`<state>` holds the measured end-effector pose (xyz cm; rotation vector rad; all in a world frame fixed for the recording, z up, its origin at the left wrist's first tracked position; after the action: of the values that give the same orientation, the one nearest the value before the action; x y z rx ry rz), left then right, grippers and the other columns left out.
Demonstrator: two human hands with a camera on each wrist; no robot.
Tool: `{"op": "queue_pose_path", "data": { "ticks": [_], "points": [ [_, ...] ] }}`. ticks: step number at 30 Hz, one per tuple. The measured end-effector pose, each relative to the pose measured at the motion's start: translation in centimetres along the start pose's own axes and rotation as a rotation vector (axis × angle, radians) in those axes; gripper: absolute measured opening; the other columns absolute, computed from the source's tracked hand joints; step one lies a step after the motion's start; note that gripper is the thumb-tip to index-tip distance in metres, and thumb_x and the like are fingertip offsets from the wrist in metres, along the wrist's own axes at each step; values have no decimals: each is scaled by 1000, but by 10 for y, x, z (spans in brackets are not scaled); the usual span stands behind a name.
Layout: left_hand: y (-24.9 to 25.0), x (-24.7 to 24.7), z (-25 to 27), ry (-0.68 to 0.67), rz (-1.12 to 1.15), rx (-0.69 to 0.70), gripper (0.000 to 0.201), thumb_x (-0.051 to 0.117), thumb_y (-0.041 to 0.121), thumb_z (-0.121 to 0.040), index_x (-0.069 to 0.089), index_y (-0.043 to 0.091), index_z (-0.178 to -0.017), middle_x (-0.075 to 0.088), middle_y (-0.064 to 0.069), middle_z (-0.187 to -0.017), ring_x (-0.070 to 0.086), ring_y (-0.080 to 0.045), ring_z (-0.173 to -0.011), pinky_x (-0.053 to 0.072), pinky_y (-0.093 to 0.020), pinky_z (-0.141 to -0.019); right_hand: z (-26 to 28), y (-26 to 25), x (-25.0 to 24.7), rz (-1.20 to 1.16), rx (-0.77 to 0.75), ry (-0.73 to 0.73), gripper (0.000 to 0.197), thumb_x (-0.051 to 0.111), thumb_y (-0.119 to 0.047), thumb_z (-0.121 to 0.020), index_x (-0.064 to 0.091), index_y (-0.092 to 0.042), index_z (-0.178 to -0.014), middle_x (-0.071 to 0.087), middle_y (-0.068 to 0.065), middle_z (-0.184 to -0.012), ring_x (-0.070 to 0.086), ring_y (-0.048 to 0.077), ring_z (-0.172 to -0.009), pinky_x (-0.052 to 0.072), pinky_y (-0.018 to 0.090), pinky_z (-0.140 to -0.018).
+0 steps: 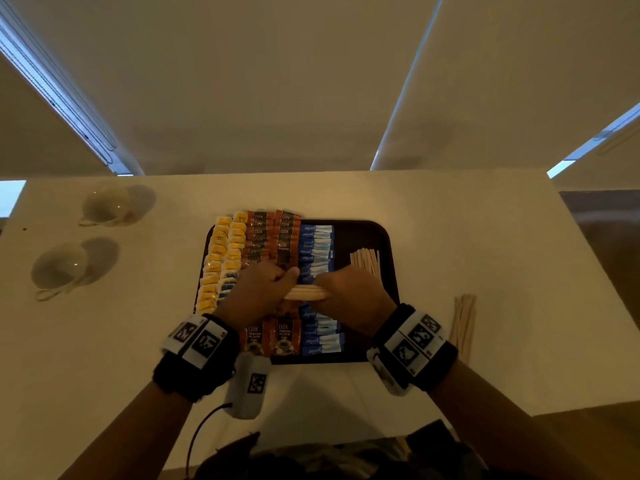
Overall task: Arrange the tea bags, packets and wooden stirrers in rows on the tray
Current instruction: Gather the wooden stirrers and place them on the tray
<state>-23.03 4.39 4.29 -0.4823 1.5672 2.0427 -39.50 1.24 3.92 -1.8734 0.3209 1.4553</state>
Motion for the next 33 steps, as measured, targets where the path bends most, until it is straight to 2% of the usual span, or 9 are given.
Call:
{"op": "queue_pose_path", "data": {
  "ticks": [6, 11, 14, 16, 20, 22, 25, 29, 33],
  "points": [
    [-8, 4, 7, 110, -10, 88, 53, 48, 23, -97, 47, 20, -44, 43, 6, -33, 47, -6, -38, 33, -12, -41, 15, -1, -10, -988, 635, 149, 54, 45, -47, -94, 70, -1, -81, 69, 17, -82, 63, 19, -70, 52, 23, -67],
    [-18, 14, -2, 16, -153, 246, 52, 52, 33, -93, 43, 27, -42, 38, 8, -34, 52, -5, -47, 35, -13, -47, 18, -16, 3, -598, 503, -372, 45, 34, -45, -99, 50, -15, -71, 48, 1, -64, 43, 11, -56, 37, 9, -54],
    [-29, 18, -11, -79, -187, 245, 55, 30, 59, -78, 47, 22, -42, 40, 7, -35, 53, -3, -49, 35, -13, -49, 31, -16, 16, -216, 269, -345, 38, 43, -41, -97, 50, -9, -116, 62, 11, -96, 58, 23, -79, 48, 35, -69],
    [-30, 24, -16, -124, -201, 269, 62, 26, 61, -76, 52, 15, -45, 44, 6, -40, 55, -5, -54, 37, -15, -53, 35, -18, 26, -175, 229, -301, 35, 47, -25, -97, 46, -3, -124, 58, 17, -108, 57, 33, -89, 46, 42, -75],
    [-15, 37, -25, -151, -266, 295, 40, 41, 44, -92, 50, 27, -56, 51, 9, -54, 50, -5, -48, 34, -15, -56, 43, -14, 43, -401, 385, -277, 29, 43, -9, -97, 43, 0, -124, 57, 16, -107, 56, 33, -91, 45, 34, -75],
    [-10, 40, -25, -96, -156, 235, 24, 42, 34, -98, 59, 22, -88, 59, 7, -78, 55, -4, -69, 37, -18, -64, 43, 3, 51, -464, 549, -241, 15, 39, -12, -99, 47, -3, -108, 54, 8, -87, 54, 26, -75, 41, 26, -60],
    [-12, 37, -16, -25, -5, 114, 33, 39, 34, -98, 45, 23, -128, 54, 14, -106, 53, -2, -96, 38, -16, -79, 37, 52, 64, -402, 849, -125, 11, 42, -6, -93, 51, -4, -100, 58, 21, -101, 57, 31, -89, 45, 35, -76],
    [-42, 34, 4, -90, 98, -26, 48, 36, 72, -83, 43, 41, -119, 51, 23, -115, 56, 1, -99, 44, -24, -81, 29, 102, 69, -379, 1222, 19, 40, 32, -12, -99, 32, 3, -136, 45, 20, -133, 46, 34, -123, 40, 41, -100],
    [-66, 34, 18, -83, 97, -151, 62, 31, 87, -68, 47, 41, -107, 59, 13, -91, 62, -5, -79, 44, -21, -61, 14, 123, 81, -215, 1276, 32, 40, 29, -14, -101, 27, 0, -138, 43, 16, -135, 44, 31, -124, 40, 39, -98]
  ]
}}
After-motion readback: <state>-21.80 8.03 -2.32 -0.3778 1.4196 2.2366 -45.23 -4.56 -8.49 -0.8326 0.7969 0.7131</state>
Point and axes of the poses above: each hand's wrist, its own z-axis away from the middle knuckle, its own x-axis out of the palm, y = z × x, the point moved 1 cm from there along -z, towards the middle knuckle
